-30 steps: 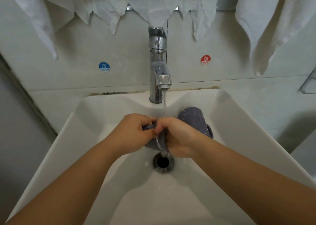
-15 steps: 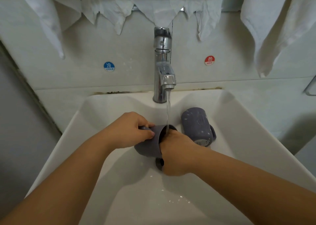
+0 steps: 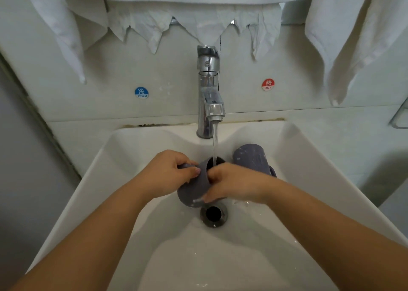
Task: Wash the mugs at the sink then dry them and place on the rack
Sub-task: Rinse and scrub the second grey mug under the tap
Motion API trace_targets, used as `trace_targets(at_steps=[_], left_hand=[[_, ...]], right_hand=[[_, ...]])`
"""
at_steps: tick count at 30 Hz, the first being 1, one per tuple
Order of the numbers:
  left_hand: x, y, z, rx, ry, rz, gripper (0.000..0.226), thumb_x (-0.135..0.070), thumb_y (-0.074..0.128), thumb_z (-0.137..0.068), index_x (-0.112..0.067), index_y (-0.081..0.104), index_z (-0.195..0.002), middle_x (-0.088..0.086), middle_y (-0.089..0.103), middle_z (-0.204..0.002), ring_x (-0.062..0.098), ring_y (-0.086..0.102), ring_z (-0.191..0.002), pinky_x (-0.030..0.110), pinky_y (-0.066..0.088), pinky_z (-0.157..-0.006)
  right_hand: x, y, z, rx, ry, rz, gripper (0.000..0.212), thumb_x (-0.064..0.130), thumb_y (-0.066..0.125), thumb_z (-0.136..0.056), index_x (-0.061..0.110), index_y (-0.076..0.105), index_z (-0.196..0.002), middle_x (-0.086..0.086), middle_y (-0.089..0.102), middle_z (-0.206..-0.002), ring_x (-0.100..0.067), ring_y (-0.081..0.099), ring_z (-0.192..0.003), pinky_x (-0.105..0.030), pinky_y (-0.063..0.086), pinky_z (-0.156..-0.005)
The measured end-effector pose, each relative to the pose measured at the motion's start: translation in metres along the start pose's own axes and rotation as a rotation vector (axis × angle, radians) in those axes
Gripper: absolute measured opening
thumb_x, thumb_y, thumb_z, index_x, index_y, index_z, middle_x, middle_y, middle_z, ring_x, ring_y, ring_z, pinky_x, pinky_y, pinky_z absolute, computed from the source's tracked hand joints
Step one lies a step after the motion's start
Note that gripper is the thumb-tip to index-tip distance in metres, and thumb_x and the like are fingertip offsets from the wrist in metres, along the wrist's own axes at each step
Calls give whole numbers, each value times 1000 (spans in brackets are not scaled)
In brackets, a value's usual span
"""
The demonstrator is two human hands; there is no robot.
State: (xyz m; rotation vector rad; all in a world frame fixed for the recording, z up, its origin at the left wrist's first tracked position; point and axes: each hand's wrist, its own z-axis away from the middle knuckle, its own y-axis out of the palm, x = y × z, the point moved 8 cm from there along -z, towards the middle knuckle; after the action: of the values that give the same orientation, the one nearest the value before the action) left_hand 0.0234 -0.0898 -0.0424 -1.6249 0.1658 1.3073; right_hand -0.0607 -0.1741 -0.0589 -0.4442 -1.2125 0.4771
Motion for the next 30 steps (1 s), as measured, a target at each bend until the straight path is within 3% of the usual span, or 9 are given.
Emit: trace_targets(at_steps=[3,5,7,10,14,18,21,24,30], left_hand=[[5,-2,-2,-21,-95,127,27,-19,62,-93,4,65,-79,13,67,-77,26,66,-71,44,60,-75],[6,0,-1,-13,-143,204,28,-22,61,-94,1,64,-77,11,65,-71,22,65,-64,39,61,-67],[9,-1,0,-14,-187,255,29,-23,60,-94,-2,64,-75,6,63,-63,19,62,-56,38,61,-64],[14,-1,0,0,-242,347,30,-25,61,-94,-3,63,-74,4,58,-61,20,59,-56,42,60,-67],[16,1,0,16,-290,535,27,-23,59,-95,-3,61,-77,8,62,-70,25,64,-67,45,59,-74],[14,2,2,85,-307,588,21,-23,57,-95,-4,65,-90,12,65,-86,26,69,-78,44,59,-75],[16,-6,2,69,-314,413,26,-33,56,-96,-9,65,-102,6,73,-97,27,71,-90,47,57,-85],[19,-20,0,-51,-320,367,30,-41,55,-95,-15,62,-107,4,70,-106,26,69,-95,44,56,-85],[21,-21,0,-59,-302,343,32,-42,56,-95,-12,64,-102,5,70,-107,24,69,-95,42,56,-87]], right_hand=[[2,-32,8,-220,-63,-145,19,13,74,-78,20,60,-69,14,53,-56,0,48,-57,-14,37,-57],[3,-45,14,-365,-68,-188,20,19,78,-76,20,59,-85,9,55,-71,-5,51,-67,-17,38,-60],[-6,-49,15,-440,21,-210,50,30,80,-74,24,50,-113,6,52,-98,-10,52,-87,-20,40,-67],[-28,-40,12,-393,205,-412,87,38,81,-70,25,30,-139,0,46,-125,-19,50,-113,-32,47,-89],[-31,-25,0,-288,115,-754,67,25,84,-69,12,53,-127,0,69,-111,-16,66,-101,-31,54,-82],[-24,-24,-4,-369,0,-570,91,38,91,-45,17,53,-125,-2,69,-109,-17,68,-98,-33,58,-77],[-22,-36,8,-413,4,-354,76,33,89,-58,21,48,-121,6,64,-105,-11,63,-94,-24,54,-65],[-19,-36,13,-345,27,-166,74,38,88,-58,28,45,-117,10,60,-103,-12,60,-96,-29,56,-72],[-18,-35,13,-421,11,-189,74,35,88,-61,24,46,-121,10,58,-104,-10,59,-95,-20,51,-65]])
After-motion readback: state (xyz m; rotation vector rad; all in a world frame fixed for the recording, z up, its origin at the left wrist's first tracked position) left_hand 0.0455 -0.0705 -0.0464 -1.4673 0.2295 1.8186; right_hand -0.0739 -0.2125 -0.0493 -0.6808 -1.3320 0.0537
